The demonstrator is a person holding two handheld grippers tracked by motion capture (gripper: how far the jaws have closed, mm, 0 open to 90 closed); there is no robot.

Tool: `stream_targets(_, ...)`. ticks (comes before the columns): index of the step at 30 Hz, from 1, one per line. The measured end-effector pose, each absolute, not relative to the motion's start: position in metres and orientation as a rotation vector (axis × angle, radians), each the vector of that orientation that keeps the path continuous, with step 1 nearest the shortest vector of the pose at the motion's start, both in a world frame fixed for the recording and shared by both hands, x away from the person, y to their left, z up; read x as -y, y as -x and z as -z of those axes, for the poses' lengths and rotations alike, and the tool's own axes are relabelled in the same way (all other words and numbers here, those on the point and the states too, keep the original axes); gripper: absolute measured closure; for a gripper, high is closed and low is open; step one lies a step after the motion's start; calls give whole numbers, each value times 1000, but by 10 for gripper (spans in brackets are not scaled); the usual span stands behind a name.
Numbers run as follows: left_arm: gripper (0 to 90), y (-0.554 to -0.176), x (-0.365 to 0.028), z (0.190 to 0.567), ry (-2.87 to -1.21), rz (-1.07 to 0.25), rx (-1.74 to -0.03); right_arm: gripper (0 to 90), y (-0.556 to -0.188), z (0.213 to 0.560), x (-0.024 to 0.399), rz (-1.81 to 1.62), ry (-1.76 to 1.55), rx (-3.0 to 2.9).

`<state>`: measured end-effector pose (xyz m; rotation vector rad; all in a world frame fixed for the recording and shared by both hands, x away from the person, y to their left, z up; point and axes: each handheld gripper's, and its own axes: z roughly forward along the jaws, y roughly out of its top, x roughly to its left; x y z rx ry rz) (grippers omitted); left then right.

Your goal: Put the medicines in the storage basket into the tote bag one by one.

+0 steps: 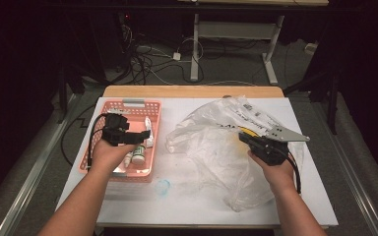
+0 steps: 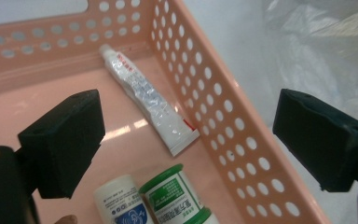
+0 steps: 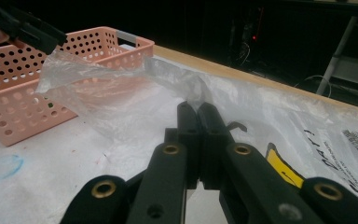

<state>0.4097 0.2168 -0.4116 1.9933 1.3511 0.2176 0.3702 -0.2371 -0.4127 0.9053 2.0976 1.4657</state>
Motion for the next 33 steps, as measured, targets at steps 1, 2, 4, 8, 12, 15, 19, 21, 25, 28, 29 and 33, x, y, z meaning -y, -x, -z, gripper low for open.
stream_targets(1, 99, -411, -216, 413, -2004, -204, -1364, 900, -370, 413, 237, -1463, -904, -2100)
stream_targets(2, 103, -411, -216, 414, -2016, -198, -1379, 900, -370, 413, 237, -1461, -900, -2101)
stream_targets(4, 117, -413, -215, 416, -2029, -176, -1402, 900, -370, 412, 237, -1463, -897, -2102)
stream_targets(8, 142, -416, -215, 420, -2068, -130, -1452, 900, -369, 412, 238, -1466, -900, -2098)
stream_targets(12, 154, -420, -216, 425, -2091, -53, -1510, 900, -370, 411, 239, -1468, -891, -2095)
stream_targets(15, 188, -422, -215, 427, -2114, 0, -1537, 900, -369, 410, 239, -1474, -899, -2091)
stream_targets(19, 221, -426, -212, 432, -2175, 76, -1562, 900, -370, 411, 239, -1470, -892, -2094)
stream_targets(21, 231, -427, -209, 433, -2205, 96, -1569, 900, -370, 411, 238, -1469, -893, -2095)
stream_targets(25, 245, -428, -204, 434, -2239, 113, -1572, 900, -370, 411, 239, -1468, -888, -2095)
stream_targets(28, 257, -427, -203, 433, -2245, 123, -1580, 900, -370, 411, 239, -1467, -889, -2097)
stream_targets(29, 260, -427, -203, 433, -2246, 124, -1581, 900, -370, 411, 238, -1468, -890, -2097)
stream_targets(33, 300, -427, -206, 433, -2251, 132, -1595, 900, -370, 411, 238, -1470, -886, -2097)
